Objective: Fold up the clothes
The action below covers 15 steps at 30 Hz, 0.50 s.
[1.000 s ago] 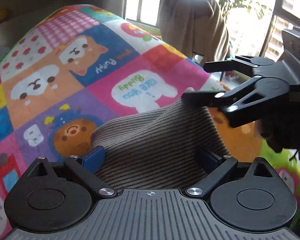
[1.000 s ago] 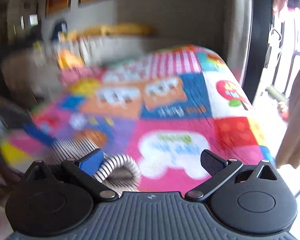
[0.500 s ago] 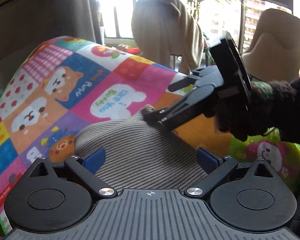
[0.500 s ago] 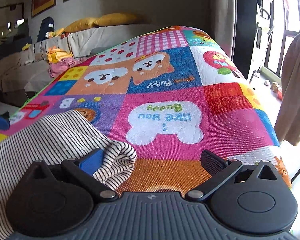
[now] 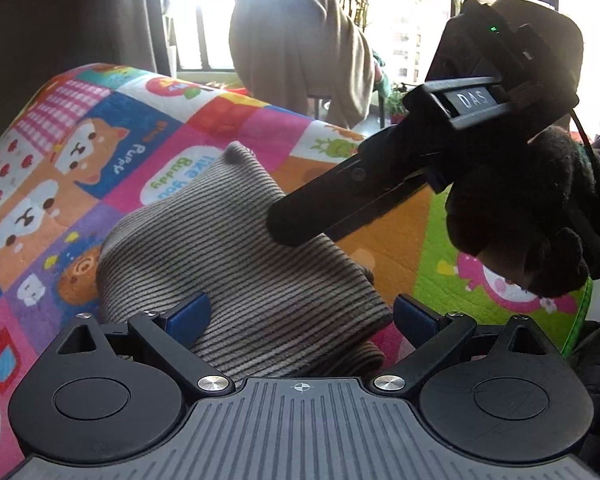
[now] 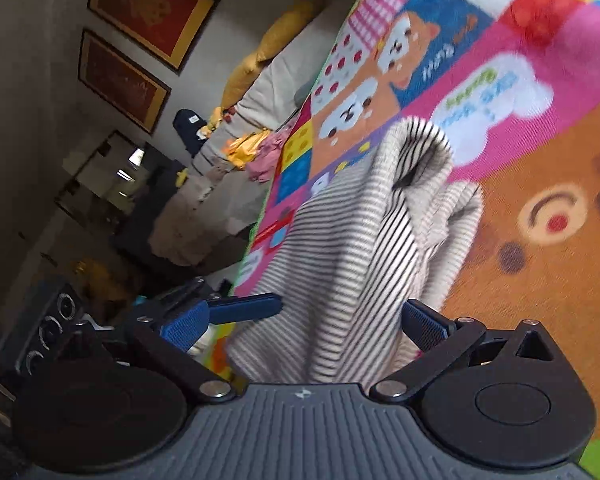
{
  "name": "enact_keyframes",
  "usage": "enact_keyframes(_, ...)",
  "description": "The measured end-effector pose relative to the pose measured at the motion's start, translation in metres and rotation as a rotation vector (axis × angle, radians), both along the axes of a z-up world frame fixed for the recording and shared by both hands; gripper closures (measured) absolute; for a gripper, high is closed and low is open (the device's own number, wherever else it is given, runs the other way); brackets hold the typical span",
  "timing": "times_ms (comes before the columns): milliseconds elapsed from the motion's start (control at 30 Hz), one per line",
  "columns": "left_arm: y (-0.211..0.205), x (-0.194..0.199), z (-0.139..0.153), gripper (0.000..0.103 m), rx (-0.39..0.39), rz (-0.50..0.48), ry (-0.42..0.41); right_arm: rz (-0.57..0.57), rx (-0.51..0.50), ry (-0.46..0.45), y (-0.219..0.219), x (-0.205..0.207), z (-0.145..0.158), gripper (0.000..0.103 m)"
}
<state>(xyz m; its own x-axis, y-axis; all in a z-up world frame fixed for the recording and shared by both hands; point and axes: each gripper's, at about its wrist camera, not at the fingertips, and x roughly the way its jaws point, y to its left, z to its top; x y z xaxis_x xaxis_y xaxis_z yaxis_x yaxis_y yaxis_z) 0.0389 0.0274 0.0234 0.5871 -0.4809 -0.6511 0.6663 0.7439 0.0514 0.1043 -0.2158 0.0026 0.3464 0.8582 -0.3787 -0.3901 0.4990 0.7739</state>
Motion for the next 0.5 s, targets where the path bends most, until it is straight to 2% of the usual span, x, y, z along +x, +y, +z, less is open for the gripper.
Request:
enact_keyframes(33,0.002,0.000,0.002,0.003,-0.004,-0.001,-0.003,0.009,0.054,0.053,0.004,0.002,-0.005,0.000)
enact_keyframes(167,0.010,-0.002,0.009,0.003,-0.022,-0.005,-0.017,0.089,0.352,0.114,0.015,0.004,0.004,0.000)
enact_keyframes(267,0.016,-0.003,0.015,0.003,-0.035,-0.009,-0.028,0.119,0.340,0.063,0.028,-0.002,0.014,0.000)
enact_keyframes(333,0.014,-0.003,0.012,0.003,-0.041,-0.017,-0.015,0.110,0.299,0.068,0.031,-0.004,0.011,0.000)
enact_keyframes(400,0.008,-0.004,0.006,0.003,-0.035,-0.043,-0.003,0.079,0.274,0.083,0.025,-0.005,0.003,0.000)
enact_keyframes(500,-0.001,-0.005,-0.003,0.003,-0.043,-0.083,0.024,-0.016,0.166,0.049,0.007,-0.008,0.002,0.000)
